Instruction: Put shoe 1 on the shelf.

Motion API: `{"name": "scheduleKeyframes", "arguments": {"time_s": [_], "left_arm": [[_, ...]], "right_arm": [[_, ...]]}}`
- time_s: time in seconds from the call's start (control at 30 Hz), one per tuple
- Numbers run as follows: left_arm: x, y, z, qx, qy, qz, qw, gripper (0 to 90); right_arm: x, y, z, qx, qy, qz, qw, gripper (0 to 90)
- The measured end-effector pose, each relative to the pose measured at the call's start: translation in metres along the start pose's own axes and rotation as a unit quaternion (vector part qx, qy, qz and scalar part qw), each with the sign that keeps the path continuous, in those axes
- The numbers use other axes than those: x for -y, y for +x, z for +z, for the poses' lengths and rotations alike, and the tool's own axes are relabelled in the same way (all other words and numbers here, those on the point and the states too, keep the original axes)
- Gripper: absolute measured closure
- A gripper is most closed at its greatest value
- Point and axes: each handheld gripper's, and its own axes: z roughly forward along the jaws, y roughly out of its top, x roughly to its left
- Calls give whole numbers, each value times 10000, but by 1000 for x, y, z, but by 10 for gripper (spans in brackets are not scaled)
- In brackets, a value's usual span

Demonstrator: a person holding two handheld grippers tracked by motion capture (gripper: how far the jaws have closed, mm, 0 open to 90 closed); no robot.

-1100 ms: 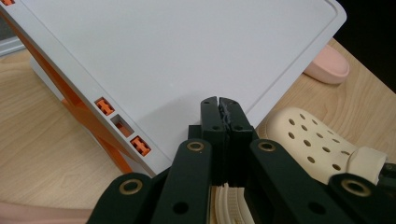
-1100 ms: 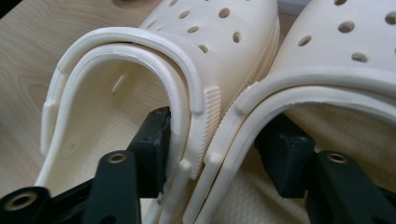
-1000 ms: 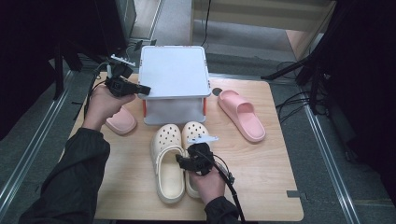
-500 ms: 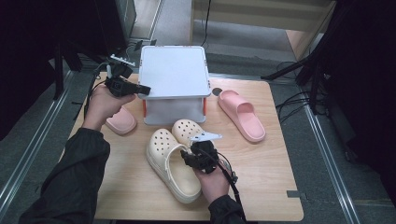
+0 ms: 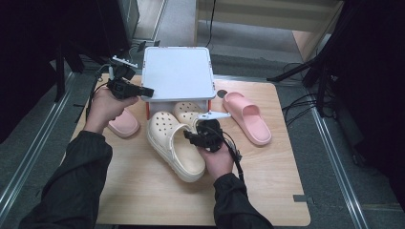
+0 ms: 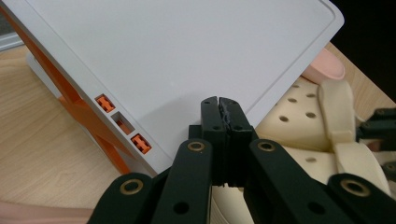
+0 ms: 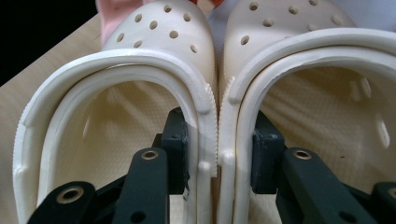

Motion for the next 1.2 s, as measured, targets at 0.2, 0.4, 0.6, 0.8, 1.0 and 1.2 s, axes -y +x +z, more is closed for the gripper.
{"name": "scheduleKeyframes", "arguments": {"time_s": [0.2,0.4,0.6,0.8,1.0,1.2], "left_arm": [[0,-1,0,-23,13,13,10000,895],[0,-1,0,-30,9,16,10000,895],[0,-1,0,-20,4,4,10000,895],[0,-1,0,0,9,11,10000,895],[1,-1,0,-3,12,21,10000,895],[1,-1,0,8,4,12,10000,895]], "right_arm": [[-18,-12,16,85,-4,48,10000,660],[-28,-17,33,272,-125,243,9993,660],[-29,-18,45,350,-183,356,9986,659],[-27,-17,55,592,-198,273,9977,659],[-26,-19,63,684,-249,360,9967,658],[-23,-19,67,729,-269,403,9962,654]]}}
